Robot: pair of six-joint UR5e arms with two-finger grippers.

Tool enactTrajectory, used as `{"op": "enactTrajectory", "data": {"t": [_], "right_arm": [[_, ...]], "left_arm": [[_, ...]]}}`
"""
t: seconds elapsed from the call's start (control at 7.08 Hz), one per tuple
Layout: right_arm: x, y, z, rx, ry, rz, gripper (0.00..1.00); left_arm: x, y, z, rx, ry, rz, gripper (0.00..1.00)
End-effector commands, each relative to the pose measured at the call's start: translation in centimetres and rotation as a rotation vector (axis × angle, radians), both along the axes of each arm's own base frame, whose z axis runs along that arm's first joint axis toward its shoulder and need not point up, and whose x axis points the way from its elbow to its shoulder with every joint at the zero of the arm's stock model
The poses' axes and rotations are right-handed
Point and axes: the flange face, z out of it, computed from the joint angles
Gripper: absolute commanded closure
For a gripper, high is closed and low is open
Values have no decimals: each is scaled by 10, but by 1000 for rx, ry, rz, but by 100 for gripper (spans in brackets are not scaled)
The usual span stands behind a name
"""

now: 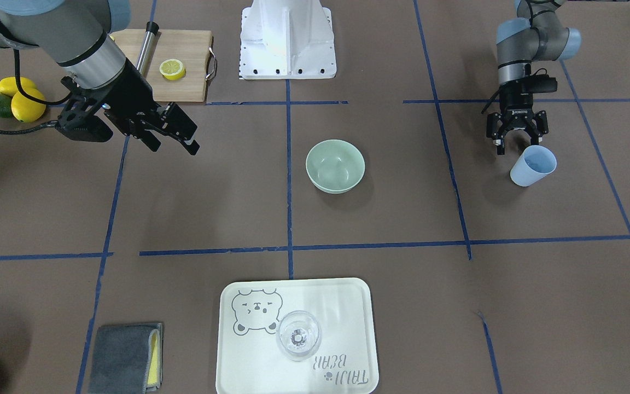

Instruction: Pour ice into bowl

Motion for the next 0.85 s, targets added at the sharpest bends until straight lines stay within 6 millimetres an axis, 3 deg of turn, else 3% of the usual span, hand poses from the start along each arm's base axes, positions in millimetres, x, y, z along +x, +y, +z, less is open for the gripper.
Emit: {"op": "enactTrajectory", "data": {"t": [0.0,0.14,0.42,0.71], "right_arm": [[1,-1,1,9,4,-3,0],[2,-2,2,18,9,-4,0],[2,-3,3,28,13,-7,0],[2,-5,4,27,15,-6,0]], "left_arm": [[-9,-15,1,44,-97,-22,2],[-19,-27,-2,49,-77,-54,3],[0,-37,-14,53,-55,-63,3],[0,-47,-18,55,-65,-81,3]]}}
